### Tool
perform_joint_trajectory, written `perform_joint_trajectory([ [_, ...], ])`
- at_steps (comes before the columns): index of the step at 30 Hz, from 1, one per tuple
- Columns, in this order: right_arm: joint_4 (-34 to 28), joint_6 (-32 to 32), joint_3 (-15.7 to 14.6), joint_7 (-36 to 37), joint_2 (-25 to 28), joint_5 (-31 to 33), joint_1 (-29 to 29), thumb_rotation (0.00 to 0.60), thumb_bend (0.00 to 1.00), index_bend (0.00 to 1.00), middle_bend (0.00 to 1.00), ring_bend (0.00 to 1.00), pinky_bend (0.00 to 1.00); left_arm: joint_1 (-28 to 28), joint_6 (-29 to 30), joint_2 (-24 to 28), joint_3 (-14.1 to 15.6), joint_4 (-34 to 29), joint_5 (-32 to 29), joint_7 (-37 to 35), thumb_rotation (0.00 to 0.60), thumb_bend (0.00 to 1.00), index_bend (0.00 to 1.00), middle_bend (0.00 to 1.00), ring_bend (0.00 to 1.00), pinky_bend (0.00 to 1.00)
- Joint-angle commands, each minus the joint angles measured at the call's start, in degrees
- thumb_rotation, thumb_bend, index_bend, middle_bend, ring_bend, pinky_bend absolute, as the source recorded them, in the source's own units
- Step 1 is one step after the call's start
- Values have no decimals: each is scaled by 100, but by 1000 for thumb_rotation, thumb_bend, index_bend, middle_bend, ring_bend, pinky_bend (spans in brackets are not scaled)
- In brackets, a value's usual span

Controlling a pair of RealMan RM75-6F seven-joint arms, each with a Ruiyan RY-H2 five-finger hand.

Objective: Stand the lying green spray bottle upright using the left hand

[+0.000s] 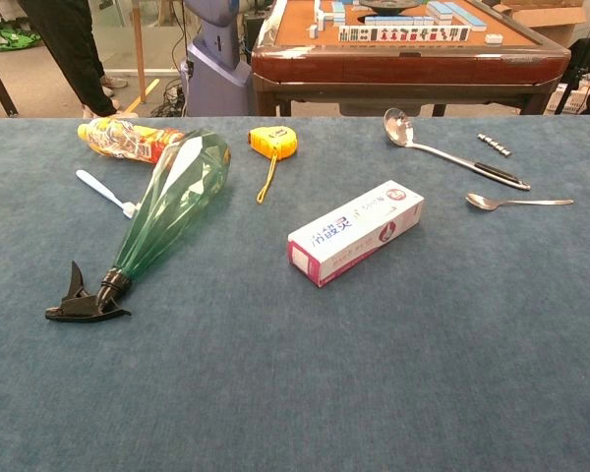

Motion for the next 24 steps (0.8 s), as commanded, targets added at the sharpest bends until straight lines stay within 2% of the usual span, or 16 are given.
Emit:
perform_joint_trajectory([
  [1,-2,16,-1,7,2,-3,-12,600,184,200,144,136,160,3,6,0,9,11,11,-8,600,264,157,172,134,83],
  [7,0,32,4,27,11,-3,-25,600,186,200,144,136,160,-9,-1,23,35,36,71,-114,600,264,158,172,134,83],
  [12,19,76,23,74,18,-68,-14,600,190,182,144,136,160,-107,53,29,69,306,413,-683,600,264,203,173,180,118],
  [24,-76,78,58,60,108,-90,11,600,200,178,144,136,160,-403,-164,223,73,318,680,-871,600,264,214,186,186,142],
])
